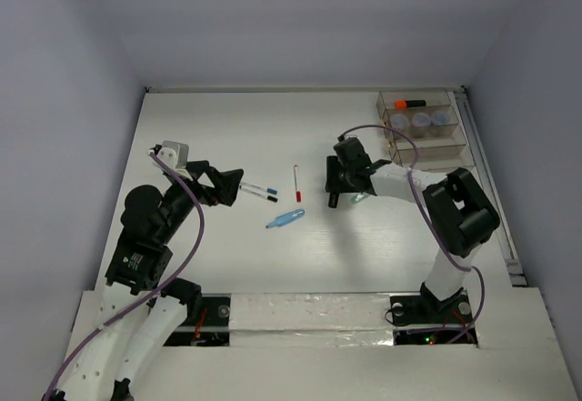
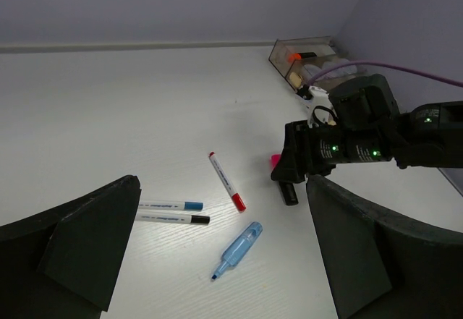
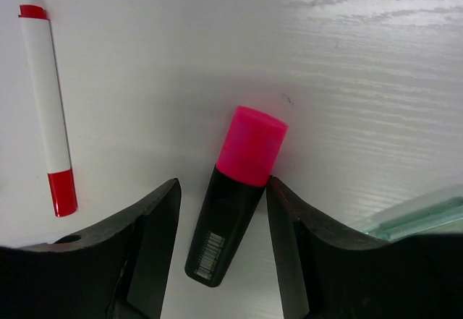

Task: Sort the stationery into containers
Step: Pick up the pen from the center of the board, then place the pen in the storage box.

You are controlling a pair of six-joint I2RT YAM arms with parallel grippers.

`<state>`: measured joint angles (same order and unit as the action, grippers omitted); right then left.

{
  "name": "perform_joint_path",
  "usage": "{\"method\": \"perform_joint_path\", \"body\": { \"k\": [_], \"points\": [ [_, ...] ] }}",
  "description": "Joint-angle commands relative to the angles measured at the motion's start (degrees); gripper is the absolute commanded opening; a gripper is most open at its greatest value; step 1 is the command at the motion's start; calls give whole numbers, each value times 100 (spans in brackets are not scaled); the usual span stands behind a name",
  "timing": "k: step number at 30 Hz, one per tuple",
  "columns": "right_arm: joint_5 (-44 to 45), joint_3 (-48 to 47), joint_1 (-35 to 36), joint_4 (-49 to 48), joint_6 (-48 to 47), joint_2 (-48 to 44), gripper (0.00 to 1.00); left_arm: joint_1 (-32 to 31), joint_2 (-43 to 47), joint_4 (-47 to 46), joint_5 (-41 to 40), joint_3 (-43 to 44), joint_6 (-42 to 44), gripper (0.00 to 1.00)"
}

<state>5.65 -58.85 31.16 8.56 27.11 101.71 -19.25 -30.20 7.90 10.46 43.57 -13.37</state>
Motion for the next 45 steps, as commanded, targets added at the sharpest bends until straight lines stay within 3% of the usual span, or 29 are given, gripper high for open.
{"method": "perform_joint_path", "body": {
  "k": [1, 6, 7, 9, 10, 15, 20, 23, 27, 31, 35, 45],
  "points": [
    [506, -345, 258, 364, -224, 173, 56, 35, -4, -307, 70, -42, -26, 99],
    [1068, -627, 470, 778, -409, 489, 53, 35, -4, -315, 70, -50, -26, 99],
    [1105, -680, 531, 823, -417, 534, 46, 35, -13, -316, 70, -51, -26, 99],
    [1210, -821, 593, 884, -444, 674, 42, 35, -13, -316, 62, -51, -26, 99],
    [1245, -891, 593, 963, -452, 718, 32, 35, -13, -316, 62, -51, -26, 99],
    [1482, -1198, 593, 851, -400, 728, 14, 35, -65, -315, 62, -59, -34, 99],
    [948, -1436, 50, 174, -295, 263, 12, 35, -144, -307, 44, -59, -17, 99],
    [220, -1436, -888, -685, 3, -97, 12, 35, -206, -289, 0, -51, -8, 99],
    [-133, -1594, -1681, -1373, 618, -161, 12, 35, -276, -289, 0, -42, -8, 99],
    [-257, -1972, -2682, -1926, 1391, 251, 11, 87, -338, -289, 9, -42, 1, 99],
    [-196, -2236, -3237, -2594, 2506, 954, 11, 140, -382, -289, 18, -42, 1, 99],
    [-20, -2913, -3687, -3157, 3889, 2361, 9, 245, -540, -280, 26, -24, 27, 99]
  ]
}}
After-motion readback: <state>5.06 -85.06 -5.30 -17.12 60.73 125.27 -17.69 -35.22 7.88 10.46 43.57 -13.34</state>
